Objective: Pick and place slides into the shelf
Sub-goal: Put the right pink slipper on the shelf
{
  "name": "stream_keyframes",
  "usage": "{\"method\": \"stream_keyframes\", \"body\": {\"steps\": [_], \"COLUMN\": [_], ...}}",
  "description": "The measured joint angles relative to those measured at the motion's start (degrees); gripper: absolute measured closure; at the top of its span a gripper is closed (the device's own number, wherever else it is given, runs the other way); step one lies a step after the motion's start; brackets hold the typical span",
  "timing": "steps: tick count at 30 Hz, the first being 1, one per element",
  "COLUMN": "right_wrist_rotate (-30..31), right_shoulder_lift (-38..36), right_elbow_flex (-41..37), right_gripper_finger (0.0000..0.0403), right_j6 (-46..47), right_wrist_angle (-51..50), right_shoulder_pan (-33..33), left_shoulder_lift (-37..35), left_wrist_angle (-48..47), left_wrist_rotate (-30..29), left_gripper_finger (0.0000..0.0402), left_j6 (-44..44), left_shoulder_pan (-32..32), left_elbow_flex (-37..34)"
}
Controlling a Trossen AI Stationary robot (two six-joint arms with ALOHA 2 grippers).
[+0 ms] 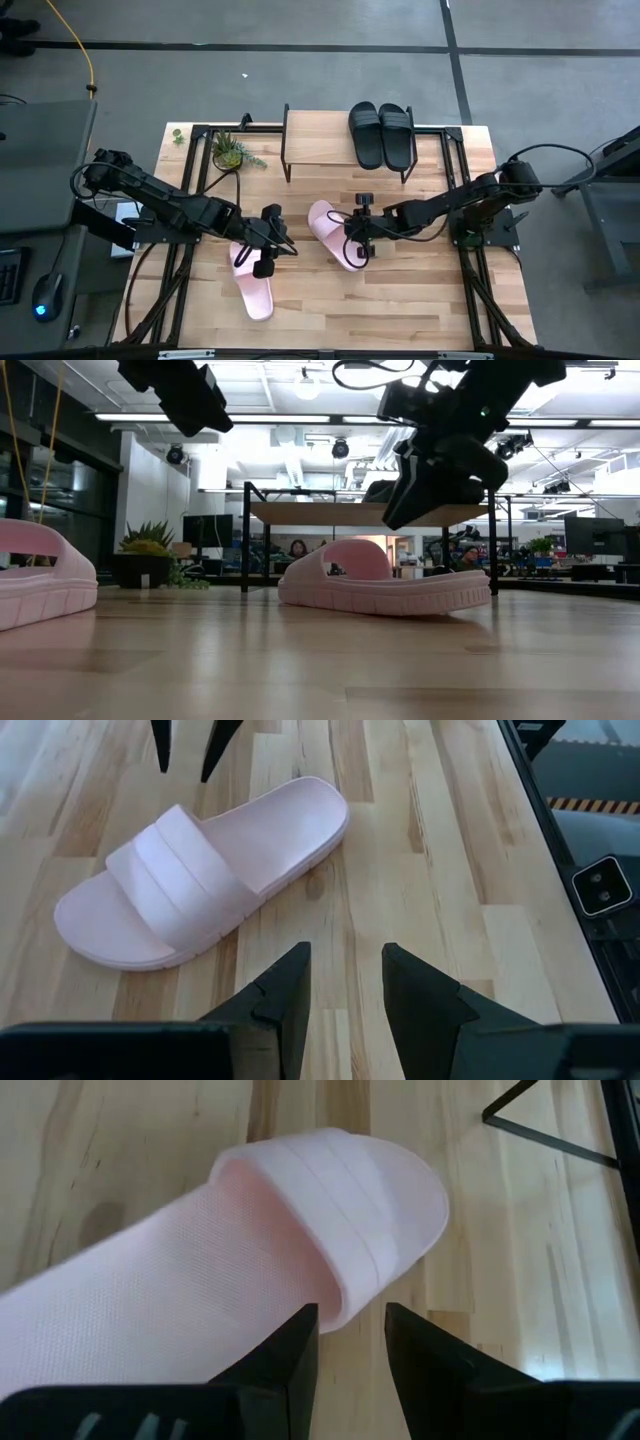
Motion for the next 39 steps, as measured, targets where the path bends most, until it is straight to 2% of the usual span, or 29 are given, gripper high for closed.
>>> {"method": "stream_keyframes", "body": {"steps": [17,26,31,39], "right_wrist_rotate": [1.0,0.6,0.6,5.1], "right_shoulder_lift": [1.7,6.6,7.6,9.4], "right_elbow_flex": [0.0,0.0,0.0,0.0], "right_gripper_finger": [0.0295,0.0295,0.0295,0.0295], "right_j6": [-0.5,-4.6,-4.5,-5.5], "right_wrist_angle": [0.5,10.3,10.5,10.6], "right_shoulder_pan": [0.0,-0.6,-1.5,-1.5], "left_shoulder_lift": [0.0,0.0,0.0,0.0], "left_wrist_angle": [0.1,0.2,0.2,0.3], "left_wrist_rotate": [0.0,0.0,0.0,0.0], "left_gripper_finger": [0.0291,0.0291,0.0291,0.0291], "left_j6": [0.0,0.0,0.0,0.1], "left_shoulder_pan": [0.0,0.0,0.0,0.0], "left_elbow_flex": [0.0,0.0,0.0,0.0]}}
